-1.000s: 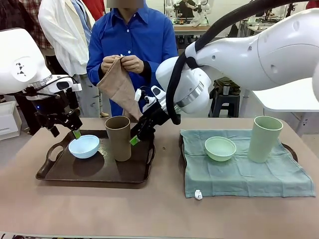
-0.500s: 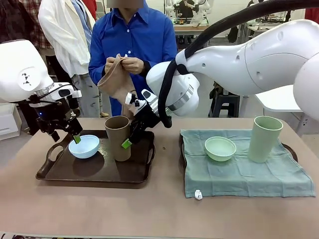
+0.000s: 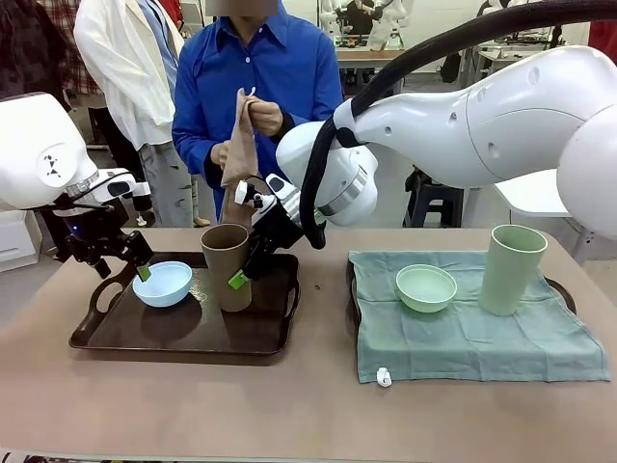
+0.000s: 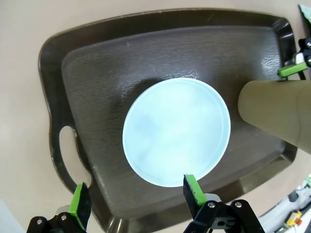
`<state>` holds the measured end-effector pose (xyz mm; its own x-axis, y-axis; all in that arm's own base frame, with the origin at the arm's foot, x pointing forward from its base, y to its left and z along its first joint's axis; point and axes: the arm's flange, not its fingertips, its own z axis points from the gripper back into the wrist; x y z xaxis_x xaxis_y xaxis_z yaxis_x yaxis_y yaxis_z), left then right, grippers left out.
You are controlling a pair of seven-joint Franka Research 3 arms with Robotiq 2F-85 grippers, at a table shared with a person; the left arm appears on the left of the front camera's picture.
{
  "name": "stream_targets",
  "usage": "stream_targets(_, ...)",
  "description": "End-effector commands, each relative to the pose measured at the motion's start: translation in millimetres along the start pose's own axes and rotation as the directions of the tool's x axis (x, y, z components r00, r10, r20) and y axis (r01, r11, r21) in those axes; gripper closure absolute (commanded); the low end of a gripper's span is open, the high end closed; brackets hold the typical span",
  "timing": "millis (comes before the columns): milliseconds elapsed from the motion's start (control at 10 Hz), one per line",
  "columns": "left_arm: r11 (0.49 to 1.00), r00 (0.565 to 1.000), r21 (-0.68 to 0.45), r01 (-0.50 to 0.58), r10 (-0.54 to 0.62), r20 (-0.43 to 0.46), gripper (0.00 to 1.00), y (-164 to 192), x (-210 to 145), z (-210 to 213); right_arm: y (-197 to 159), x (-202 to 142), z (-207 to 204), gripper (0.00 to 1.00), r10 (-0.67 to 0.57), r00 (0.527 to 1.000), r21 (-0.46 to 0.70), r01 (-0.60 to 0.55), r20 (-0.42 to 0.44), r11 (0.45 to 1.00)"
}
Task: Set up a tray with a mat and arrange the tableware.
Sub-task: Pick up the Picnic Bowl and Reusable plastic cup from the Handle tray in front of the human's position and hold them in the air.
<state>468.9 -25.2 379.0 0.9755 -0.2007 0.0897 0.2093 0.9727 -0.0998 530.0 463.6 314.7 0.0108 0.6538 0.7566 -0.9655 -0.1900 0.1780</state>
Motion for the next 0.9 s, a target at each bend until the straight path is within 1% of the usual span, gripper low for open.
stream_targets(0,1.0,1.0,0.001,0.003,-0.003,0.0,0.0,-4,-2,4,0,0,2,0.0,-0.006,1.0,-0.003,0.006,0.004,1.0)
stream_targets(200,1.0,1.0,0.0,0.002,-0.002,0.001,0.0,-1,0,1,0,0,1,0.0,-0.001,1.0,0.0,0.001,0.002,1.0)
stream_targets(300,0.999,0.999,-0.012,-0.039,0.039,-0.003,0.0,0,7,-3,-1,0,2,0.0,0.008,1.0,-0.004,-0.008,0.004,1.0)
stream_targets(600,0.997,0.995,-0.018,-0.081,0.082,0.051,0.0,2,24,-9,-4,-2,-4,0.0,0.006,1.0,0.004,-0.006,0.007,1.0)
stream_targets(700,0.995,0.994,-0.005,-0.1,0.1,0.044,0.0,3,29,-12,-4,-2,-6,0.0,0.001,1.0,0.008,-0.002,0.011,1.0)
stream_targets(800,0.993,0.993,0.03,-0.116,0.115,0.039,0.0,8,38,-20,-7,-2,-6,0.0,0.001,1.0,0.01,-0.001,0.012,1.0)
